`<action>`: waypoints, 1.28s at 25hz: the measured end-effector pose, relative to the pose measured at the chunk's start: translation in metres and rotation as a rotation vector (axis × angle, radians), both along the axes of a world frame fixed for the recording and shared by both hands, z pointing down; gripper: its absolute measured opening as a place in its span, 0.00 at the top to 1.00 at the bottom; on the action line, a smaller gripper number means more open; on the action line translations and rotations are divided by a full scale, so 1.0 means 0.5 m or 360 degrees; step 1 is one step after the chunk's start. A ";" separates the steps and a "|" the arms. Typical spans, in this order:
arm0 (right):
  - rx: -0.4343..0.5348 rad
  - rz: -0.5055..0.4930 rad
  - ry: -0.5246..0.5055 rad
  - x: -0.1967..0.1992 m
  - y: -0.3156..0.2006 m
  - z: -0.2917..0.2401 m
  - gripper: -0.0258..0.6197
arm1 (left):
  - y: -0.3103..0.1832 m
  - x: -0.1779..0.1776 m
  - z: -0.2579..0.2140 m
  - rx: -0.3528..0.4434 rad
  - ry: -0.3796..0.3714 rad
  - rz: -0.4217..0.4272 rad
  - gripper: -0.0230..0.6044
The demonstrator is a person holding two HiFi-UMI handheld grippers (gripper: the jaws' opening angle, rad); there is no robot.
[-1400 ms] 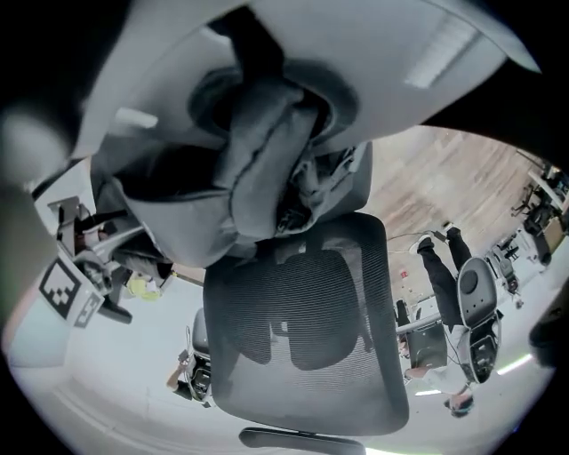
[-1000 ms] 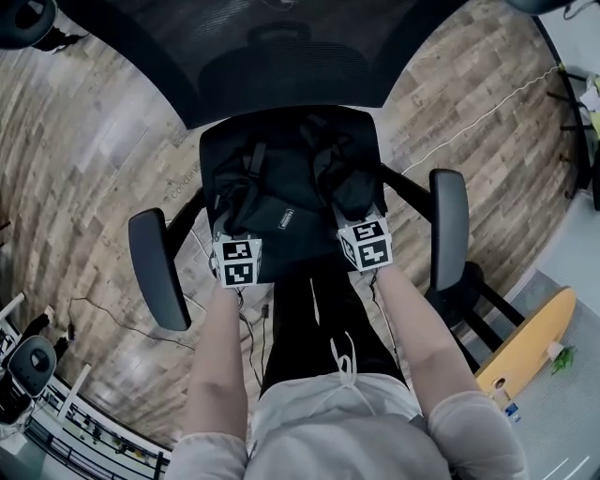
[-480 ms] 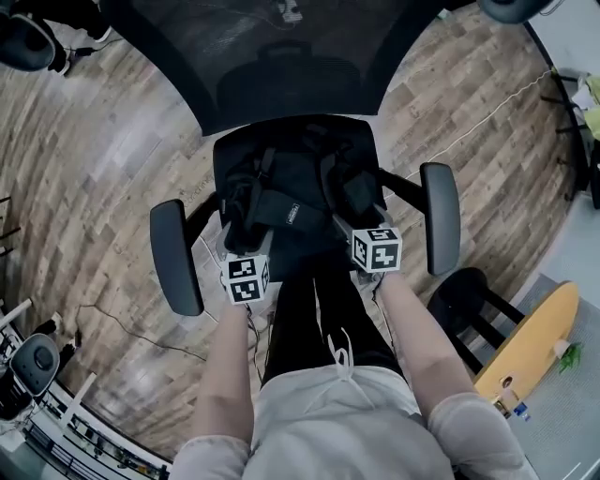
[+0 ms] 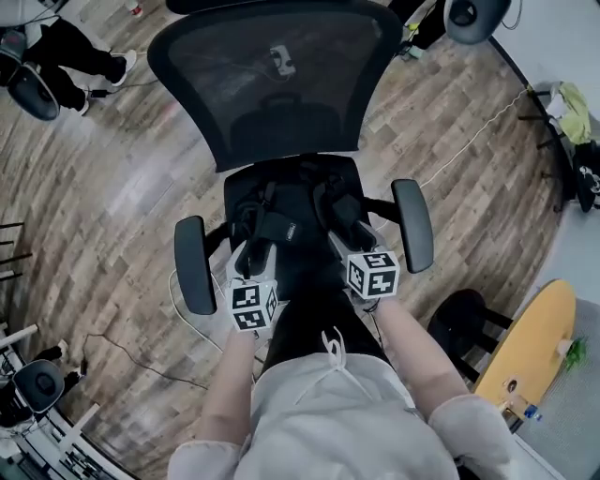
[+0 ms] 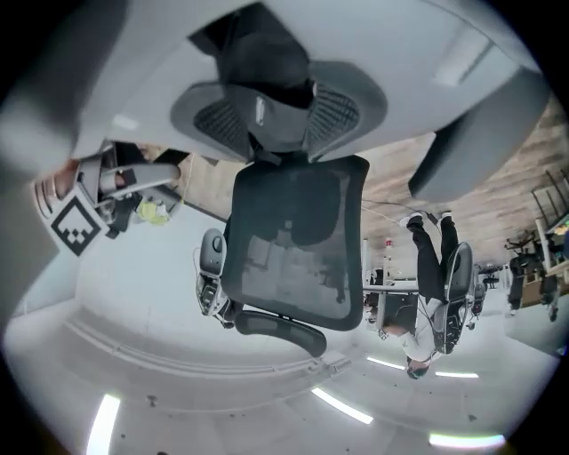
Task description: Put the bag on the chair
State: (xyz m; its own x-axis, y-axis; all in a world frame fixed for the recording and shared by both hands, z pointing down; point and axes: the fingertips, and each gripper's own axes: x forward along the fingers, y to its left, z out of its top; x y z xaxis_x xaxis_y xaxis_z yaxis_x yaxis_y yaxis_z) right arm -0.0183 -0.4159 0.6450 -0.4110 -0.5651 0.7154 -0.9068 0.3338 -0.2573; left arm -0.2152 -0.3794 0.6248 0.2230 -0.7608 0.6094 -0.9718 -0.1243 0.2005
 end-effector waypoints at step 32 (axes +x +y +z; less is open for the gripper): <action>0.1402 -0.0068 -0.0240 -0.068 0.067 -0.886 0.96 | 0.033 0.011 -0.907 0.1304 0.0017 0.0183 0.95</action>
State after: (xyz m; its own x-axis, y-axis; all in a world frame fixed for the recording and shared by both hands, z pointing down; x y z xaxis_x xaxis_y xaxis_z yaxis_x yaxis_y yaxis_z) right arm -0.0525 -0.3824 0.2019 -0.4987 -0.8661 -0.0340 -0.8665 0.4992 -0.0072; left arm -0.2098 -0.3628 0.1715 0.3291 -0.9352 -0.1309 -0.9427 -0.3335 0.0126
